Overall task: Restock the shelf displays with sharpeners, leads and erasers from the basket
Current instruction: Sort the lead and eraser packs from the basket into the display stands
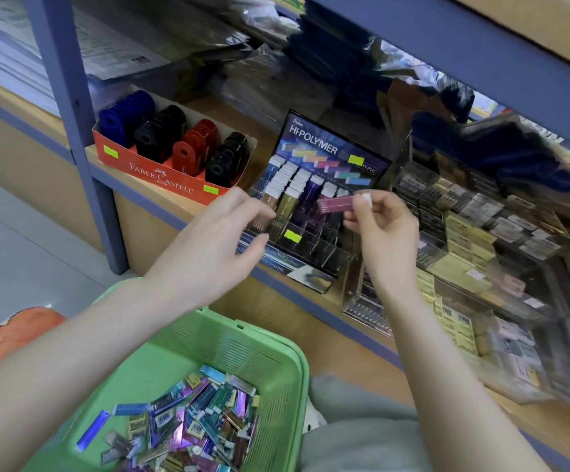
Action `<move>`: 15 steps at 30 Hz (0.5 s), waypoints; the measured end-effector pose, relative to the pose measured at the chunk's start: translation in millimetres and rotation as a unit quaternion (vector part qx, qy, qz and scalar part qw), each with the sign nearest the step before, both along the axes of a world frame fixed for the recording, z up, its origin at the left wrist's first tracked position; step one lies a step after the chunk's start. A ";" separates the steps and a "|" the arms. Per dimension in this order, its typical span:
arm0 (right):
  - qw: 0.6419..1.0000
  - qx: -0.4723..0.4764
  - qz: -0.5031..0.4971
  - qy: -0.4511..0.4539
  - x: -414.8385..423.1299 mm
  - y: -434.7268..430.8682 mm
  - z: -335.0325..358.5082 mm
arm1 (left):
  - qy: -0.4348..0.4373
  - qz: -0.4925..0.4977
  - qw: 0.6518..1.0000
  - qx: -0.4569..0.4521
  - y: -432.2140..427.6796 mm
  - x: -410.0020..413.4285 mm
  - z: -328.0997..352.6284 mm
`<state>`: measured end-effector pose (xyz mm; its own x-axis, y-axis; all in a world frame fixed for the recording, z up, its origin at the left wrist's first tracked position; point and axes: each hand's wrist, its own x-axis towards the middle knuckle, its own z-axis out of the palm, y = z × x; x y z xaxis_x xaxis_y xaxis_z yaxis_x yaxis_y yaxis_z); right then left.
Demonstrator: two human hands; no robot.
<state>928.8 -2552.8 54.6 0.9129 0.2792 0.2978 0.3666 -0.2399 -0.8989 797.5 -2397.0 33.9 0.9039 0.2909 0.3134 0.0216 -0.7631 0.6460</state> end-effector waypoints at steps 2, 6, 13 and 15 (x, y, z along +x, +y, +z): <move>0.998 -0.028 -0.030 -0.038 11.6 -1.1 -3.9 | -0.016 -0.010 1.000 0.025 1.8 14.2 7.3; 0.990 -0.102 -0.025 -0.094 26.4 3.9 -11.0 | -0.017 -0.030 0.994 0.102 3.5 44.5 12.0; 0.948 -0.239 0.030 -0.209 47.6 11.5 -9.1 | 0.006 -0.030 0.986 0.164 9.5 66.7 -2.9; 0.929 -0.279 0.052 -0.239 51.7 15.8 -6.6 | -0.001 -0.025 0.986 0.164 9.3 67.7 -6.6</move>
<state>980.5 -2537.0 48.0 0.6729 0.5914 0.4443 0.7392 -0.5605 -0.3735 865.1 -2387.6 27.2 0.9141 0.1283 0.3848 -0.0226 -0.9311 0.3642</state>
